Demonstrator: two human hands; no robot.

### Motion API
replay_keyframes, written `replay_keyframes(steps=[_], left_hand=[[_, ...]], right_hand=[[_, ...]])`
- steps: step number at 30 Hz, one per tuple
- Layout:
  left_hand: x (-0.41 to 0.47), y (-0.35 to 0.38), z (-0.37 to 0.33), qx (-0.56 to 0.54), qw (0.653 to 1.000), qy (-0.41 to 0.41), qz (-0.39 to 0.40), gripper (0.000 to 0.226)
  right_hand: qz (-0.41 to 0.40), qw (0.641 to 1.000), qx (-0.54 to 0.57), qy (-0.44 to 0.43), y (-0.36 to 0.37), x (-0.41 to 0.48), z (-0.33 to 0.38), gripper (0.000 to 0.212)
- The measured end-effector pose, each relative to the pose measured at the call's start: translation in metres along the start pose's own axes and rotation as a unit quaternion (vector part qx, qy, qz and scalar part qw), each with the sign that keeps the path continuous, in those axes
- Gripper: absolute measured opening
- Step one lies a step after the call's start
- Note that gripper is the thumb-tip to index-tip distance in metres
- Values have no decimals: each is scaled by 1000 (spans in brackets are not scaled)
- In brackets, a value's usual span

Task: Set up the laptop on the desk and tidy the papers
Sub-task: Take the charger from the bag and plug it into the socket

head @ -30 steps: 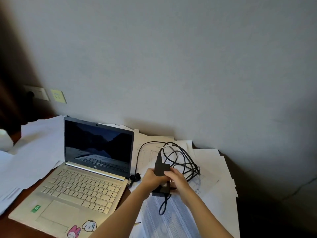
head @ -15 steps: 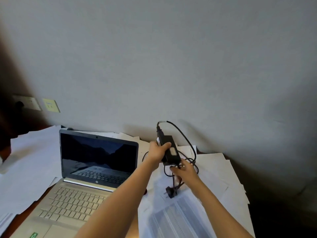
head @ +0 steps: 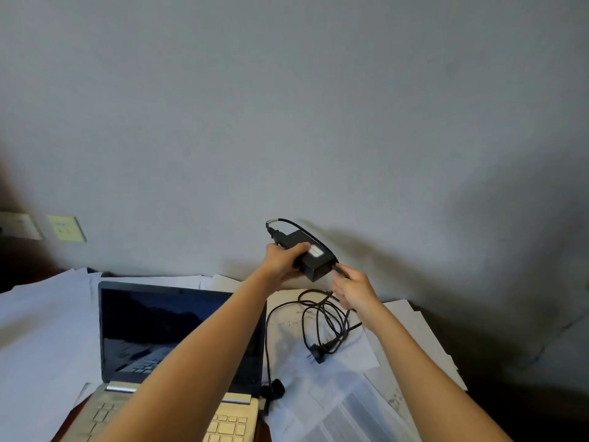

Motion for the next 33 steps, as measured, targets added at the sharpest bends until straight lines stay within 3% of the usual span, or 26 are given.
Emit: replay_keyframes(steps=[5,12,18,21,33], left_hand=[[-12,-4,-25,9,998,57,-33,50],[-36,-28,-56,1,990,105,-89,56],[-46,-67,-86,13,990,106,-89,39],[-46,-92,-105,11,988,121,-98,45],[-23,-229,-175,-12,990,123,-75,29]], right_hand=[[-19,995,-95,-39,-7,-1,22,19],[-29,992,-84,-85,2,3,51,22],[-6,989,-98,-112,50,13,68,15],[-6,988,-90,-122,78,21,81,12],[-7,982,-128,-140,220,55,136,21]])
Point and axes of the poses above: each hand's wrist, its own x-axis towards the middle knuckle, its own y-axis out of the palm, z = x × y, the point moved 9 cm from there along x, towards the middle knuckle, and after that the axes turned 3 degrees about -x, right-handed, at the moved point
